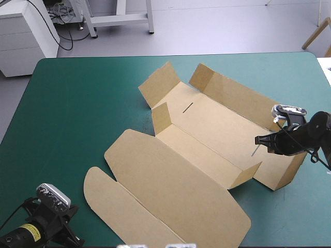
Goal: Fold the box
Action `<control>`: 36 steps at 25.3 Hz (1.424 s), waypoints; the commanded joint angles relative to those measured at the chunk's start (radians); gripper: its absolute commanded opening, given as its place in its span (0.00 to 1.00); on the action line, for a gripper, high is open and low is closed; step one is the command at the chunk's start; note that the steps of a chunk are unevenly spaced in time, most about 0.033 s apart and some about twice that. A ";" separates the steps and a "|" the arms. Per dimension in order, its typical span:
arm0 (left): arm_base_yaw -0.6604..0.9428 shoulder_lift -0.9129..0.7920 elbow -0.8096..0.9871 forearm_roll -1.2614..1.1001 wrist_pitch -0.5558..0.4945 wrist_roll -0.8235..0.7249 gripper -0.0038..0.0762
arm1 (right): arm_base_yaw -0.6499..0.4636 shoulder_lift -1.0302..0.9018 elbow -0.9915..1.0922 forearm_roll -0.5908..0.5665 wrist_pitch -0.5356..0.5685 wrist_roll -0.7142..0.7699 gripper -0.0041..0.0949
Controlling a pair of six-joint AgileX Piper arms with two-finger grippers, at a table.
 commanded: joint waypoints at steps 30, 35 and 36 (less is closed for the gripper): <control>0.000 0.009 -0.029 -0.005 -0.054 -0.010 0.04 | -0.002 -0.415 -0.080 -0.135 0.238 0.057 0.04; 0.000 0.009 -0.029 -0.005 -0.054 -0.010 0.04 | -0.002 -0.556 -0.080 -0.151 0.238 0.099 0.04; 0.000 0.009 -0.029 -0.005 -0.054 -0.010 0.04 | -0.002 -0.580 -0.080 -0.151 0.238 0.102 0.04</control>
